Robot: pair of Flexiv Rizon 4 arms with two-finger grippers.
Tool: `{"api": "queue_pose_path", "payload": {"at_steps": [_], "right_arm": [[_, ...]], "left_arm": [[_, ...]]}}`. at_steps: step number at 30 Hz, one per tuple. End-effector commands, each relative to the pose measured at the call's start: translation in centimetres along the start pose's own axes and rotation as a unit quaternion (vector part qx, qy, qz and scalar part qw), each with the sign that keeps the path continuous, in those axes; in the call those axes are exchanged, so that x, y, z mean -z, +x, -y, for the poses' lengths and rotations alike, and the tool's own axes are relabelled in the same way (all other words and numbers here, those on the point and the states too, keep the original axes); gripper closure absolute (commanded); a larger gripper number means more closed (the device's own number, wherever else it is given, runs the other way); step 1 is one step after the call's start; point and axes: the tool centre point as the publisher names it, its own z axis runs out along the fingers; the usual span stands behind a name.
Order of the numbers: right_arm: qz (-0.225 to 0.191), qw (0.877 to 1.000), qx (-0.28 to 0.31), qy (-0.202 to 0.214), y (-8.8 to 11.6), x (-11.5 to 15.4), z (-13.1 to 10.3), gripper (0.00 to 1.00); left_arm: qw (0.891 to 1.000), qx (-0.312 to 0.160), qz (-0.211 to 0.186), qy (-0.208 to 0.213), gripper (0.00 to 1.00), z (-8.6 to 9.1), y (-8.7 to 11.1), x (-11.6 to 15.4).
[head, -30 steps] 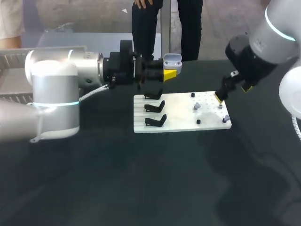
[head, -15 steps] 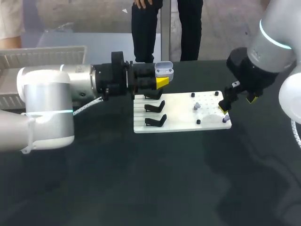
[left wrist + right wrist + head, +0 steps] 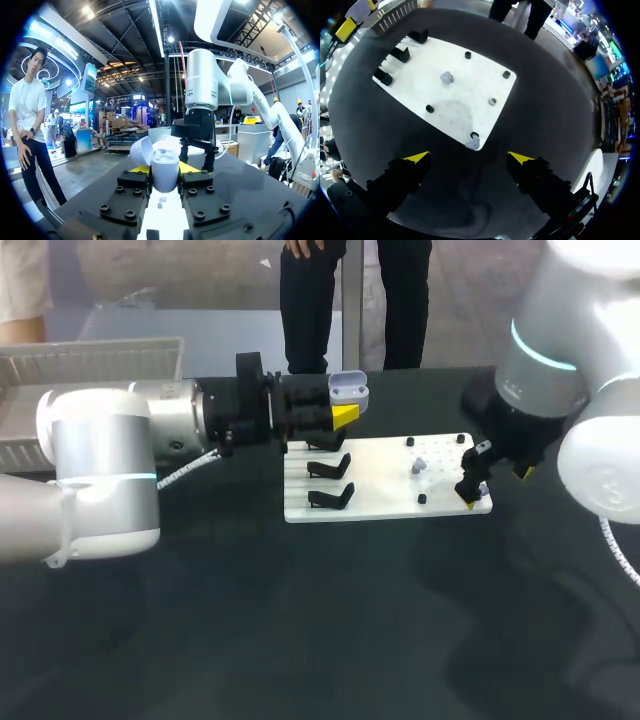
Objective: Pick up each earbud case from the left stands, insert the matching earbuds, close the lid, and place the case in the box.
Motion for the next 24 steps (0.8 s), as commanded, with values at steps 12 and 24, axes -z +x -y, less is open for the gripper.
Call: {"api": "queue_pose_path", "payload": {"at_steps": [12,24], "right_arm": [[-0.005,1.000,-0.002,0.005,-0.9,-3.4,0.5,0.24],[-0.013,1.000,-0.006,0.012,-1.2,-3.2,0.8,0.53]], "left_arm": [[1.000,-0.002,0.001,-0.006,1.00,0.3,0.0,0.0],[1.000,-0.002,0.001,-0.006,1.00,0.3,0.0,0.0]]}}
